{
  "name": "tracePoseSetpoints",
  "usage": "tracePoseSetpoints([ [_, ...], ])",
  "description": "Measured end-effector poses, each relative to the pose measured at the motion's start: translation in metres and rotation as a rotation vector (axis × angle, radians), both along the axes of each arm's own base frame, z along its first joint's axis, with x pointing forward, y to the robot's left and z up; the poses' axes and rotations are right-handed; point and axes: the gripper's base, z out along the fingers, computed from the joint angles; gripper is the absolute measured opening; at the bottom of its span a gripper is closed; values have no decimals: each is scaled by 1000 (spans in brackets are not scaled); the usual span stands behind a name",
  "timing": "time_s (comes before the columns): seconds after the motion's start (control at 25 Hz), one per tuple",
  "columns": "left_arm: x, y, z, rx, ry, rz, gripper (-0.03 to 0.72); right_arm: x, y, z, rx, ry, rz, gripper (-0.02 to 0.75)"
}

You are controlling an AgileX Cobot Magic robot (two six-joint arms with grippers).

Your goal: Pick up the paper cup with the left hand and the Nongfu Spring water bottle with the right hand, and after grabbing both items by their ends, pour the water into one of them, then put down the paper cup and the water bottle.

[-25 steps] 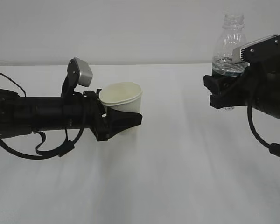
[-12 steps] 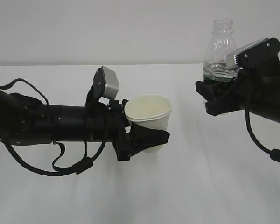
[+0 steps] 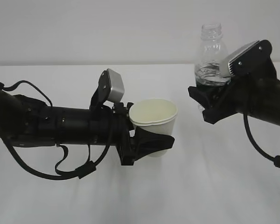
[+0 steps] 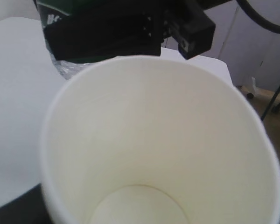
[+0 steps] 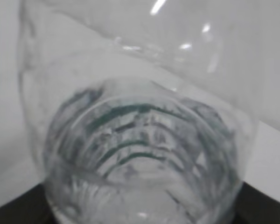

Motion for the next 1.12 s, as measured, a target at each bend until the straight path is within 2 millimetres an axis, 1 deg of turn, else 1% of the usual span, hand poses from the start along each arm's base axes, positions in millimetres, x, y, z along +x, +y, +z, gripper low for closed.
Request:
tracePoseSetpoints([
  [0.12,-2,-2,0,1,-1,-10,479,-1,2,1,-24,-25,40,447],
  [0.4,-3,-2,-1,7,-4,-22,478,-2,3,1,-91,-69,76,447],
  [1.12,-9,-5,0,7,-16,-79,477,-2,3,1,-349,-238,179,447],
])
